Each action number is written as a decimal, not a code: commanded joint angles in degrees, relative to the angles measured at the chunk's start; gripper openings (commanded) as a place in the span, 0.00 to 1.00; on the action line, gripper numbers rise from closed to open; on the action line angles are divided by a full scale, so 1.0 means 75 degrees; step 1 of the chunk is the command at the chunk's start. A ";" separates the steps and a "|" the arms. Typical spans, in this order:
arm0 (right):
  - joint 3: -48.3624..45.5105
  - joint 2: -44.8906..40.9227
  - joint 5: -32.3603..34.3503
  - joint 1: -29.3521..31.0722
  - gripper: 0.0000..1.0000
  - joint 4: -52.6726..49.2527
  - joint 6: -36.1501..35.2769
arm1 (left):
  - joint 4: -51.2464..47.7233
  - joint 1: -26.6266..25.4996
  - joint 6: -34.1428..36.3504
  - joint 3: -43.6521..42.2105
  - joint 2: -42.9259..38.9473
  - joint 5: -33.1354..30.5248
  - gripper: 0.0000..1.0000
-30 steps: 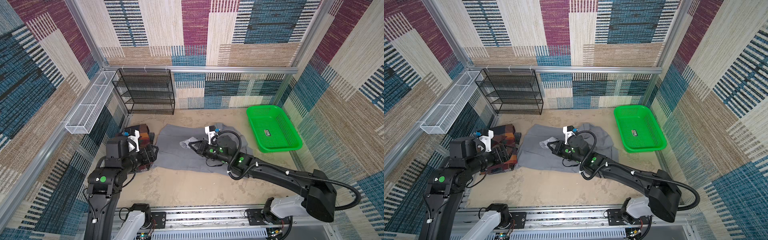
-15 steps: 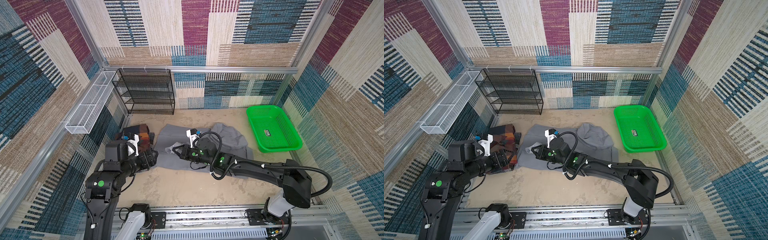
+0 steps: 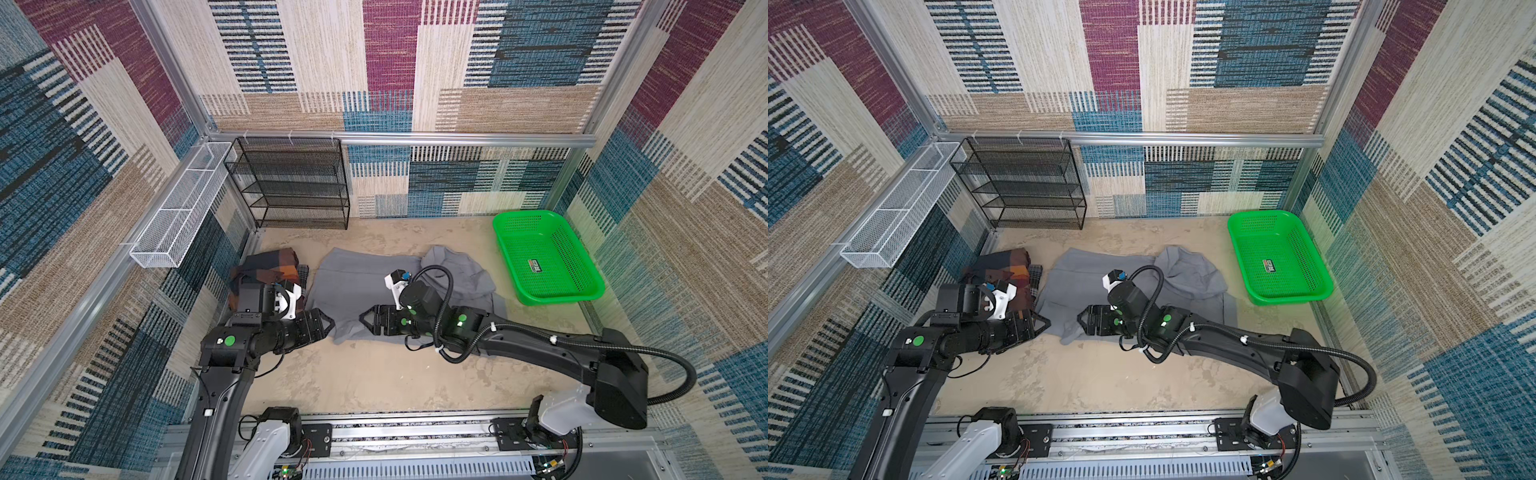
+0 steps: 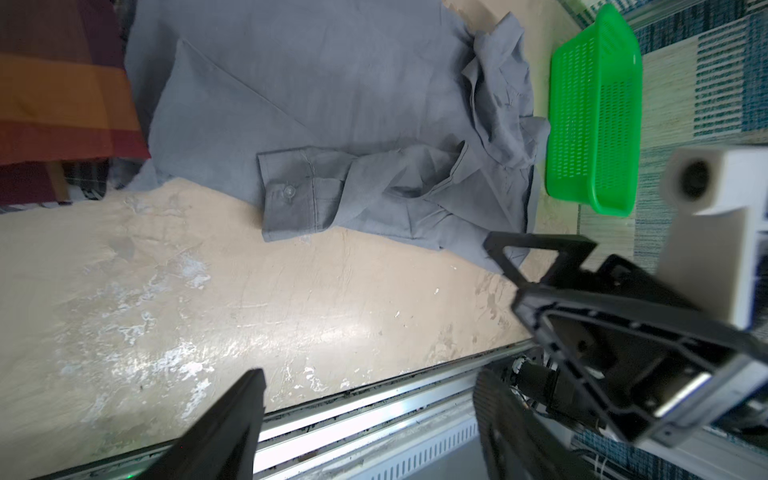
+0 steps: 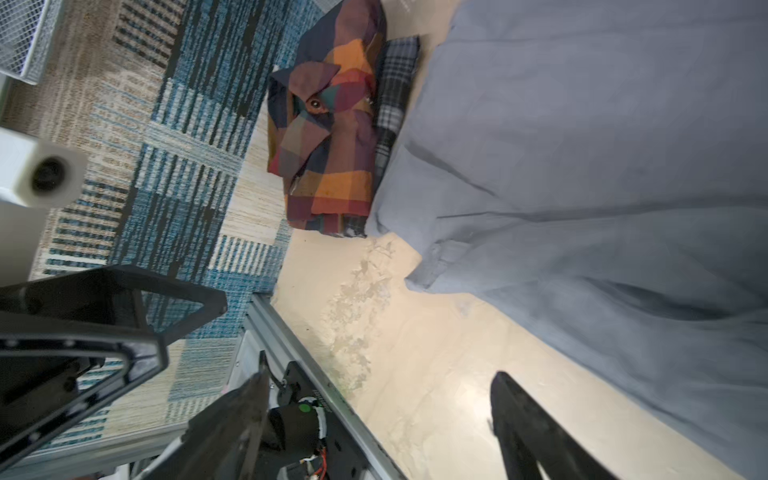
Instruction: Fold and stack the long sleeve shirts
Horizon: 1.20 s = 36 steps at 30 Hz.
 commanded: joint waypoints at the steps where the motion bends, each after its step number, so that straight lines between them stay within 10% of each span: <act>1: -0.0493 -0.0359 0.0061 -0.0852 0.82 -0.0844 -0.0627 | 0.0412 0.0004 -0.0071 -0.0376 0.0034 0.0642 0.82; 18: 0.0305 0.2772 -0.0589 -0.1315 0.67 -0.0451 -0.1528 | 0.0748 -0.0220 -0.0877 -0.2129 0.0529 0.1146 0.77; 25: 0.0572 0.3227 -0.0007 -0.1356 0.47 -0.0431 -0.1788 | 0.0981 -0.0331 -0.1224 -0.2001 0.0768 0.0851 0.75; 32: 0.0555 0.2802 -0.0104 -0.1503 0.03 -0.0256 -0.1878 | 0.1254 -0.0637 -0.1351 -0.1809 0.1169 0.0538 0.74; 36: 0.0904 0.2991 -0.0408 -0.1781 0.00 -0.0336 -0.1973 | 0.1316 -0.0709 -0.1289 -0.1572 0.1483 0.0542 0.74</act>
